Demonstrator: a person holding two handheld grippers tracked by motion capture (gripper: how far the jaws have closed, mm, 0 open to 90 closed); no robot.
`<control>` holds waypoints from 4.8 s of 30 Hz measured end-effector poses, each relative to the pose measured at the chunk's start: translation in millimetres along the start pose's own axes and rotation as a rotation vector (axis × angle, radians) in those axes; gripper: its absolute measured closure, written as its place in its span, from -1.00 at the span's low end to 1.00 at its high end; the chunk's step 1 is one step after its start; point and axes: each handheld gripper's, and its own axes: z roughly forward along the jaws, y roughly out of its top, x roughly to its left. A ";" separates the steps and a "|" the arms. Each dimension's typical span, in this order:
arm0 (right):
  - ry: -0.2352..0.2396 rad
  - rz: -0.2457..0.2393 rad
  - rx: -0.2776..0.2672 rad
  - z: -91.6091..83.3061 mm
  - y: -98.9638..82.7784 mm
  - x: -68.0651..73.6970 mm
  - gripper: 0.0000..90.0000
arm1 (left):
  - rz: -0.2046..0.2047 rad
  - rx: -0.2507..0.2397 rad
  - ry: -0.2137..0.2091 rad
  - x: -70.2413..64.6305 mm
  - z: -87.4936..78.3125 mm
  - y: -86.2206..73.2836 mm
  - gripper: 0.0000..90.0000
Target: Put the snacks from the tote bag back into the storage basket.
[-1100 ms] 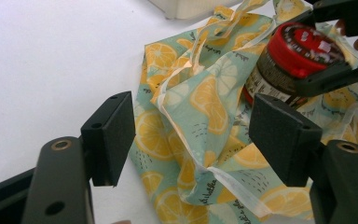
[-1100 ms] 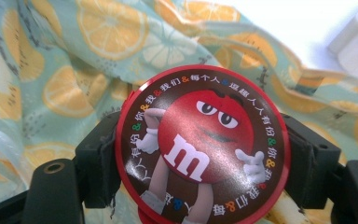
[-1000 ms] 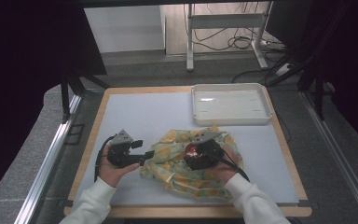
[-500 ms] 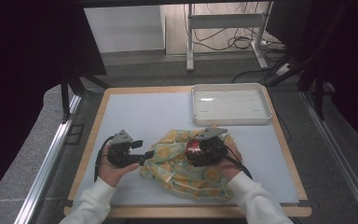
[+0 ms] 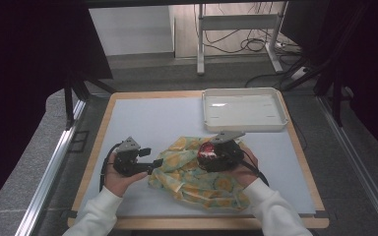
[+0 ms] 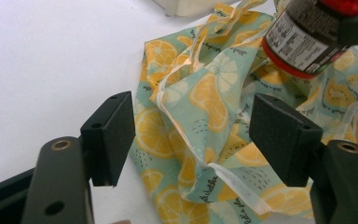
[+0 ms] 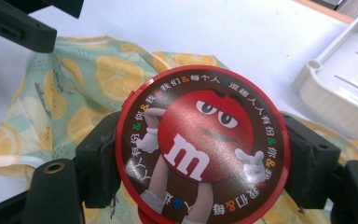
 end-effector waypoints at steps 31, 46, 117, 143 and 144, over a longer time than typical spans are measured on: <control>0.022 0.020 -0.058 -18.6 22.2 -17.1 -0.43 | 0.004 0.007 0.000 -0.8 2.1 -0.6 -0.30; 0.033 0.034 -0.081 -20.6 34.8 -22.4 -0.43 | 0.005 0.004 -0.007 -1.1 2.8 0.0 -0.30; -0.029 0.108 -0.101 -0.2 70.9 -90.1 -0.43 | 0.004 0.010 -0.007 -1.2 4.5 -0.4 -0.31; -0.088 0.175 -0.071 33.4 72.8 -129.4 -0.43 | 0.002 0.015 -0.010 -0.6 5.1 -0.5 -0.31; -0.092 0.178 -0.066 35.8 72.0 -130.8 -0.43 | 0.003 0.016 -0.010 -0.6 5.2 -0.6 -0.31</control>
